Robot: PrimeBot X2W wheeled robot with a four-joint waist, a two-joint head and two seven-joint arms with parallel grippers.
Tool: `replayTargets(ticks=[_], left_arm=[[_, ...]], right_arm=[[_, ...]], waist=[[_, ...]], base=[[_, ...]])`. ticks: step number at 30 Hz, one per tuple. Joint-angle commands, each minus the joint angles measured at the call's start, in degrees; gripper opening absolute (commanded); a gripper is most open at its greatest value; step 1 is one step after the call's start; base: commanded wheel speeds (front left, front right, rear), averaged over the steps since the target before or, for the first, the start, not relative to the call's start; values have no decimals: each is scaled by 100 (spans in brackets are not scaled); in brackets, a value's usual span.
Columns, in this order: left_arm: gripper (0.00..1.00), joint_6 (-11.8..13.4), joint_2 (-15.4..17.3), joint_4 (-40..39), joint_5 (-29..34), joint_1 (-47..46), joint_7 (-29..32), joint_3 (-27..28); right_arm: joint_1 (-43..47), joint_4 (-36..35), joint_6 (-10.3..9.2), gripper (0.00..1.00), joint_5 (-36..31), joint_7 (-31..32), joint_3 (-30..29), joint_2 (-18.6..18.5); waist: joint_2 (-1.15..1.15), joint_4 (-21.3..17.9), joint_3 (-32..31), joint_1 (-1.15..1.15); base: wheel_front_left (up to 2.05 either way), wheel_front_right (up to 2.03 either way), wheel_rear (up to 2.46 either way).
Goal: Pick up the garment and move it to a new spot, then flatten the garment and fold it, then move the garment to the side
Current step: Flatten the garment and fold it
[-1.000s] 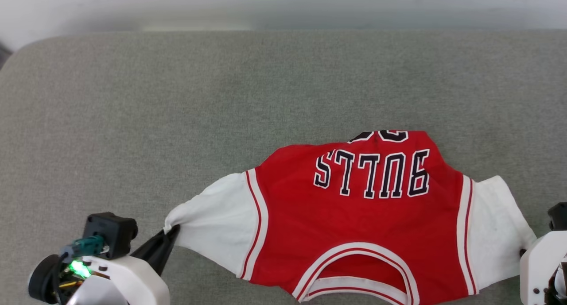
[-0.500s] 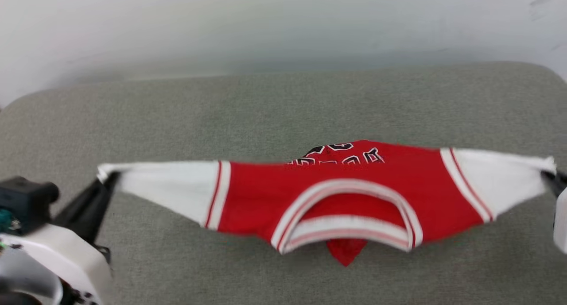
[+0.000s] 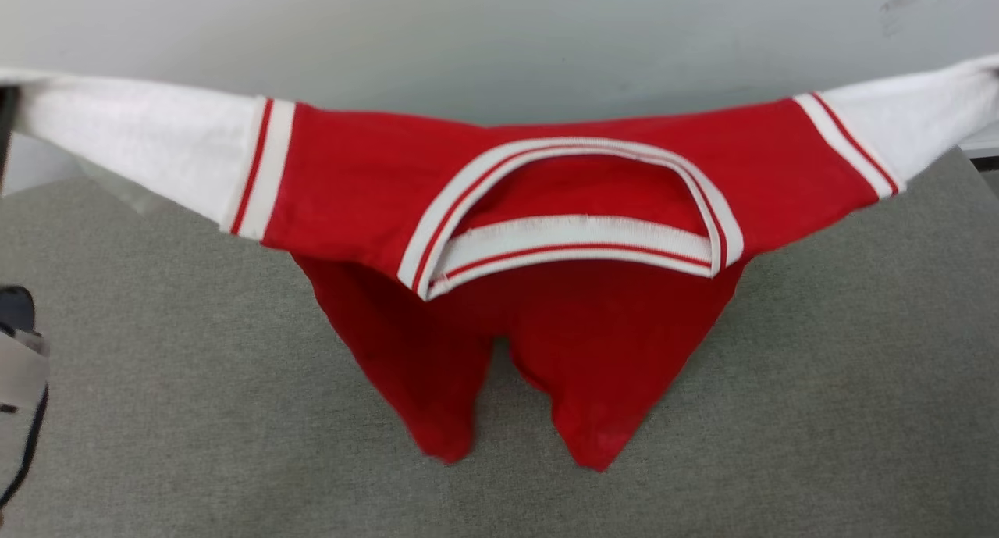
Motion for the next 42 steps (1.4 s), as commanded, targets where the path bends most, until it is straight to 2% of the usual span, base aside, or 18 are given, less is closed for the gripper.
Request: replayTargets(ticks=[1, 9, 15, 17, 18, 19, 21, 29, 35, 42], left_arm=[[0, -31, 62, 16, -59, -344, -64, 84], [0, -255, 176, 639, -288, -1885, -244, -60], [0, -553, 292, 1449, -204, -3382, -351, -457], [0, -671, 220, 1820, -124, -3966, -427, -677], [0, -834, 103, 2481, 50, -4994, -551, -989], [0, -874, 31, 2689, 134, -5313, -631, -1091], [0, -919, -33, 2899, 211, -5648, -680, -1189], [0, -958, -598, 4300, 875, -7655, -1318, -1713], [0, -932, -938, 5010, 1117, -8214, -1786, -1929], [0, -977, -1263, 5421, 1087, -7628, -2228, -2172]], right_arm=[[-361, 32, -2, 0, 1, -63, 25, 11], [-1638, 423, -2, 0, -225, -406, 258, -87], [-2772, 870, -2, 0, -410, -702, 386, -141], [-3175, 1047, -3, 0, -513, -836, 466, -183], [-3862, 1365, -3, 0, -663, -1079, 550, -216], [-4072, 1506, -3, 0, -724, -1208, 585, -217], [-4292, 1643, -3, 0, -757, -1320, 630, -216], [-5773, 2980, -3, 0, -1301, -2645, 710, -28], [-6360, 3936, -3, 0, -1617, -3511, 696, 44], [-5978, 4779, -3, 0, -1610, -3984, 975, 5]], waist=[[0, -40, 95, 0], [0, -45, 637, 0], [0, -13, 1436, 0], [0, 19, 1687, 0], [0, 51, 2101, 0], [0, 60, 2212, 0], [0, 61, 2341, 0], [0, 114, 3113, 0], [0, 202, 3417, 0], [0, 313, 3411, 0]], base=[[0, 0, 0], [0, 0, 0], [0, 0, 0], [0, 0, 0], [0, 0, 0], [0, 0, 0], [0, 0, 0], [0, 0, 0], [0, 0, 0], [0, 0, 0]])
